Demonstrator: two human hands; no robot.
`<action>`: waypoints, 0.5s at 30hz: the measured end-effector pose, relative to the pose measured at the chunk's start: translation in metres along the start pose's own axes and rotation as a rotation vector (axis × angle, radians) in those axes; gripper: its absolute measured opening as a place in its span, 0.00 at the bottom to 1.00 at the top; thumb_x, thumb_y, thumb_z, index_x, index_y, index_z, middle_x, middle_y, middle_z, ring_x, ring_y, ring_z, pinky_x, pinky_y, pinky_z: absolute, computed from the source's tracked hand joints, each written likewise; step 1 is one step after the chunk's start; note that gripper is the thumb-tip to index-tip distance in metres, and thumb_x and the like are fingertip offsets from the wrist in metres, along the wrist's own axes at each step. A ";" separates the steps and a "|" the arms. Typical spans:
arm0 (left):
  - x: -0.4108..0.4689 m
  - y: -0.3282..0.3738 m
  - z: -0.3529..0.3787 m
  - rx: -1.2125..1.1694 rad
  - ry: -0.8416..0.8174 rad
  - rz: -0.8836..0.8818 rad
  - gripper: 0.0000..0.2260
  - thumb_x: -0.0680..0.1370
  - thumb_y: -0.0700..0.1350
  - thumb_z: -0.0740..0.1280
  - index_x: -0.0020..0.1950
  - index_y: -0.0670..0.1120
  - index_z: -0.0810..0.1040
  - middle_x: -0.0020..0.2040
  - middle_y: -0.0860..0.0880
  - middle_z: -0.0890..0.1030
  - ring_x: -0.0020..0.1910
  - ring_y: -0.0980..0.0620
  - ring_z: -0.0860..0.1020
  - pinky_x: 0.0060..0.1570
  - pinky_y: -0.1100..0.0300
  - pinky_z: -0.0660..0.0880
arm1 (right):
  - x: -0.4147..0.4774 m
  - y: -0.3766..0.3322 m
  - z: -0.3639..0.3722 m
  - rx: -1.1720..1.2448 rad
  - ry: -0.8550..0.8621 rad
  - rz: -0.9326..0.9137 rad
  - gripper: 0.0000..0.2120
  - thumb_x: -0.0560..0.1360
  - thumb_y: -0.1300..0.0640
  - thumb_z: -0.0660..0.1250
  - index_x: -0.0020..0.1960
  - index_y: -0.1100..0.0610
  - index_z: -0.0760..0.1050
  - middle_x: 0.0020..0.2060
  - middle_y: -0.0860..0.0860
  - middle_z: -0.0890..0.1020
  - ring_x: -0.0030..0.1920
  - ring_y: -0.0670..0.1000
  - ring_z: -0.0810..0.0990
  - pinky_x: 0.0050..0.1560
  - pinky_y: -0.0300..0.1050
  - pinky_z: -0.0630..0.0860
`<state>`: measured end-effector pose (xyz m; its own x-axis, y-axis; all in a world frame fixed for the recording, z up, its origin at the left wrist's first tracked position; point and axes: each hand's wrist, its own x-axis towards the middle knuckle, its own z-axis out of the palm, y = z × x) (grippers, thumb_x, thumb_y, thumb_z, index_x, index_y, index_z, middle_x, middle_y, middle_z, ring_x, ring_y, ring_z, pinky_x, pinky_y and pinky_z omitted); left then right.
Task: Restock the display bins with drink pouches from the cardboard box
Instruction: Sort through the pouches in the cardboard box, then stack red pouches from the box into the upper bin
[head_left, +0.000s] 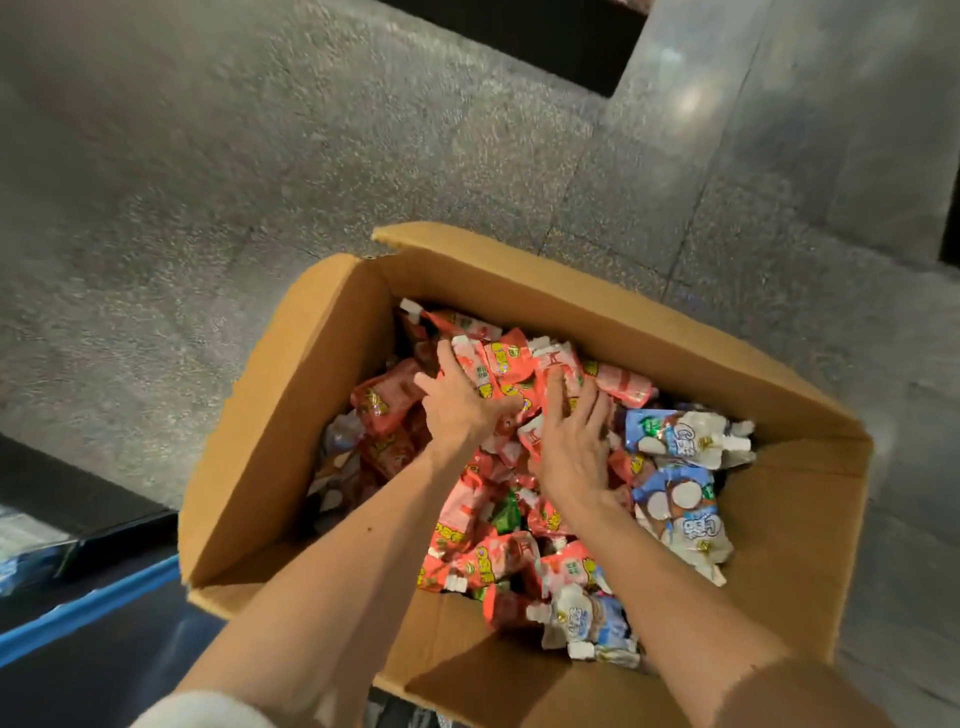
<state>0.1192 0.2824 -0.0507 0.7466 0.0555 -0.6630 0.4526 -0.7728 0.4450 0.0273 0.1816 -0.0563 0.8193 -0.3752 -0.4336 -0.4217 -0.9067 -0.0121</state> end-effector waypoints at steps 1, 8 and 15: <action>0.002 -0.001 -0.001 -0.005 -0.003 -0.002 0.52 0.66 0.54 0.81 0.79 0.54 0.50 0.71 0.36 0.61 0.64 0.33 0.73 0.59 0.45 0.72 | 0.003 0.003 0.001 -0.007 0.021 -0.018 0.57 0.69 0.52 0.78 0.80 0.55 0.38 0.75 0.67 0.56 0.74 0.67 0.57 0.64 0.58 0.74; 0.000 -0.028 -0.031 -0.080 0.029 0.068 0.36 0.68 0.48 0.78 0.71 0.58 0.63 0.60 0.43 0.78 0.59 0.39 0.77 0.55 0.50 0.72 | 0.013 0.022 -0.016 0.168 0.037 -0.098 0.44 0.73 0.62 0.73 0.79 0.55 0.50 0.67 0.61 0.66 0.66 0.63 0.66 0.63 0.57 0.72; -0.031 -0.055 -0.053 -0.493 -0.069 0.071 0.31 0.63 0.39 0.80 0.58 0.59 0.71 0.50 0.57 0.78 0.51 0.50 0.79 0.52 0.52 0.80 | -0.007 0.031 -0.036 0.579 -0.012 0.026 0.35 0.77 0.52 0.71 0.78 0.52 0.58 0.72 0.57 0.68 0.73 0.60 0.64 0.69 0.56 0.65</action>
<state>0.0970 0.3572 -0.0228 0.7573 -0.0406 -0.6518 0.5910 -0.3819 0.7105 0.0224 0.1489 -0.0217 0.8028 -0.3910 -0.4501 -0.5882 -0.6428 -0.4908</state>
